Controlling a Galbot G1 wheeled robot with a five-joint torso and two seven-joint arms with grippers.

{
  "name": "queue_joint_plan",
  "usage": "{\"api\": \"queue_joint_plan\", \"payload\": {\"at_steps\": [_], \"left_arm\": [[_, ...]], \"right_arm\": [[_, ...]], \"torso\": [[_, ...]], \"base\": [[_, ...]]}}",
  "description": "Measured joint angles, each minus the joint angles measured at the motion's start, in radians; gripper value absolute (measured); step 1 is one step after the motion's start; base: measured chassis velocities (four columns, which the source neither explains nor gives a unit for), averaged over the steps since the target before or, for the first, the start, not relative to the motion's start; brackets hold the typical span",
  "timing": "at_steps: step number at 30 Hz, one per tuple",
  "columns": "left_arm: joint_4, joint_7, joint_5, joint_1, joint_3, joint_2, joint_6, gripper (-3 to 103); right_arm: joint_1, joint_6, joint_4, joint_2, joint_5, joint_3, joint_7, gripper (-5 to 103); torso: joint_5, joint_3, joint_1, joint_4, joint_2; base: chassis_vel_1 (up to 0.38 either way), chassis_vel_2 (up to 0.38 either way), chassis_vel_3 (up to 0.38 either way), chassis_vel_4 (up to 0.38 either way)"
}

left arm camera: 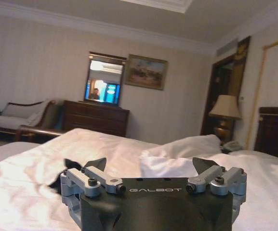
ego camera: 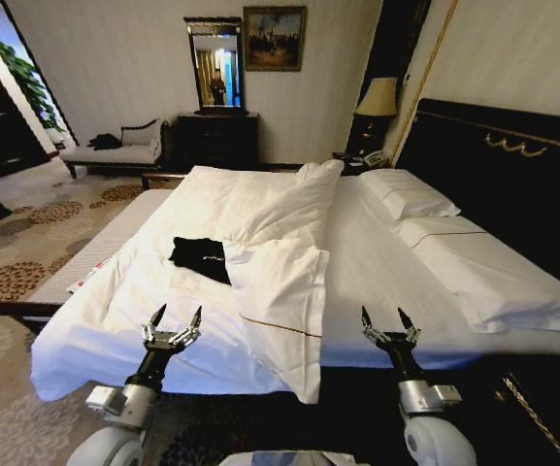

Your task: Fold the clothes on the bed.

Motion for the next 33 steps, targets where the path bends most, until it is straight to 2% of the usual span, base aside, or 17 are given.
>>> {"api": "queue_joint_plan", "payload": {"at_steps": [2, 3, 4, 7, 8, 9, 10, 11, 12, 13, 15, 22, 26, 33], "left_arm": [[0.006, -0.002, 0.0, 0.0, -0.013, -0.008, -0.002, 100], [0.015, -0.005, 0.0, 0.001, -0.036, -0.012, -0.008, 100], [0.015, -0.005, 0.0, 0.001, -0.036, -0.012, -0.008, 100], [0.028, -0.013, -0.006, 0.004, -0.085, -0.015, -0.012, 100], [0.03, -0.015, -0.008, 0.005, -0.093, -0.016, -0.012, 100], [0.031, -0.018, -0.011, 0.009, -0.109, -0.02, -0.012, 100], [0.034, -0.02, -0.01, 0.012, -0.127, -0.044, -0.011, 100], [0.037, -0.022, -0.003, 0.012, -0.127, -0.057, -0.01, 100], [0.037, -0.022, -0.003, 0.012, -0.127, -0.057, -0.01, 100], [0.04, -0.022, 0.005, 0.012, -0.128, -0.069, -0.01, 100], [0.044, -0.022, 0.013, 0.013, -0.13, -0.084, -0.01, 100], [0.063, -0.027, 0.013, 0.014, -0.156, -0.097, -0.009, 100], [0.082, -0.032, 0.013, 0.01, -0.163, -0.112, -0.009, 100], [0.098, -0.033, 0.02, 0.008, -0.163, -0.128, -0.01, 100]], "right_arm": [[0.031, -0.003, -0.015, -0.017, 0.063, -0.02, -0.008, 100], [0.071, -0.011, -0.03, -0.045, 0.155, -0.056, -0.026, 100], [0.071, -0.011, -0.03, -0.045, 0.155, -0.056, -0.026, 100], [0.157, -0.027, -0.077, -0.13, 0.364, -0.123, -0.057, 100], [0.173, -0.032, -0.086, -0.148, 0.403, -0.134, -0.058, 100], [0.213, -0.05, -0.107, -0.202, 0.509, -0.166, -0.06, 100], [0.333, -0.098, -0.158, -0.299, 0.754, -0.246, -0.038, 100], [0.382, -0.113, -0.175, -0.32, 0.834, -0.273, -0.02, 100], [0.382, -0.113, -0.175, -0.32, 0.834, -0.273, -0.02, 100], [0.44, -0.134, -0.187, -0.337, 0.904, -0.303, 0.004, 100], [0.544, -0.174, -0.211, -0.358, 0.985, -0.361, 0.041, 100], [0.776, -0.267, -0.333, -0.366, 1.09, -0.519, 0.122, 100], [0.872, -0.326, -0.397, -0.355, 1.098, -0.601, 0.177, 100], [0.97, -0.355, -0.391, -0.321, 1.106, -0.669, 0.209, 100]], "torso": [[0.0002, 0.0, 0.0, 0.0, 0.0], [0.0003, 0.0, 0.0, 0.0002, 0.0], [0.0003, 0.0, 0.0, 0.0002, 0.0], [0.0008, 0.0, 0.0, 0.0001, 0.0], [0.0009, 0.0, 0.0, 0.0001, 0.0], [0.0003, 0.0, 0.0, 0.0001, 0.0], [0.0004, 0.0, 0.0, 0.0002, 0.0], [0.0004, 0.0, 0.0, -0.0001, 0.0], [0.0004, 0.0, 0.0, -0.0001, 0.0], [0.0004, 0.0, 0.0, 0.0, 0.0], [0.0, 0.0, 0.0, 0.0002, 0.0], [0.0002, 0.0, 0.0, 0.0003, 0.0], [0.0003, 0.0, 0.0, -0.0001, 0.0], [0.0, 0.0, 0.0, 0.0002, 0.0]], "base": [[0.012, 0.061, -0.015, -0.075], [0.0, 0.0, 0.0, 0.0], [0.0, 0.0, 0.0, 0.0], [0.0, 0.0, 0.0, 0.0], [0.0, 0.0, 0.0, 0.0], [0.0, 0.0, 0.0, 0.0], [0.0, 0.0, 0.0, 0.0], [0.0, 0.0, 0.0, 0.0], [0.0, 0.0, 0.0, 0.0], [0.0, 0.0, 0.0, 0.0], [0.0, 0.0, 0.0, 0.0], [0.0, 0.0, 0.0, 0.0], [0.0, 0.0, 0.0, 0.0], [0.0, 0.0, 0.0, 0.0]]}}
